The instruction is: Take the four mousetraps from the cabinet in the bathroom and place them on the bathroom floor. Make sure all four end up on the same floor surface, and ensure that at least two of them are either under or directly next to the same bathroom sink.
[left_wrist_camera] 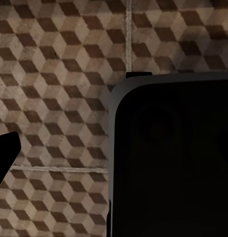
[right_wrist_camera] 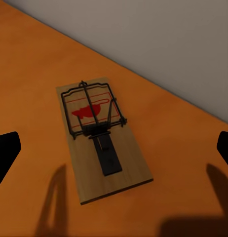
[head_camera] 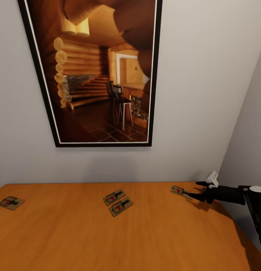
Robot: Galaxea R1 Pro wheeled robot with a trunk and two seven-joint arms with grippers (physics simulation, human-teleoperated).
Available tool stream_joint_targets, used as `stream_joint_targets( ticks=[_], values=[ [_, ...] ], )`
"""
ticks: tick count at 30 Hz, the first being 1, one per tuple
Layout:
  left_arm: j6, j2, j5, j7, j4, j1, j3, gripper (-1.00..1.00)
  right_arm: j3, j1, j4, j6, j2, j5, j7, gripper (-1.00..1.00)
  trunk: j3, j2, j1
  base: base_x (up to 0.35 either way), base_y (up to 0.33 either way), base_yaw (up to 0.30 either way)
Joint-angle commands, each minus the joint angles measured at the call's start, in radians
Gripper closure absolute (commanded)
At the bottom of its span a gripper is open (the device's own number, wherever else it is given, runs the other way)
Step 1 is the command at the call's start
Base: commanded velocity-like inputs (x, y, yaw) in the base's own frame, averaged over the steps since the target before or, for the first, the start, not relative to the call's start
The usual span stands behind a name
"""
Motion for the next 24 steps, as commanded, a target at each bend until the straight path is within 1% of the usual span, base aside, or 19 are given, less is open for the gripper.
stream_joint_targets(
  ticks=[1, 24],
  values=[
    [-0.005, 0.000, -0.001, 0.003, 0.002, -0.001, -0.001, -1.00, -0.001, -0.001, -0.001, 0.010, 0.000, 0.004, 0.006, -1.00, -0.002, -0.001, 0.000, 0.000, 0.000, 0.000],
    [-0.005, 0.000, -0.001, 0.003, 0.002, -0.001, 0.000, -1.00, 0.000, -0.001, -0.001, 0.010, 0.002, 0.004, 0.006, -1.00, -0.037, -0.001, 0.000, 0.000, 0.000, 0.000]
  ],
)
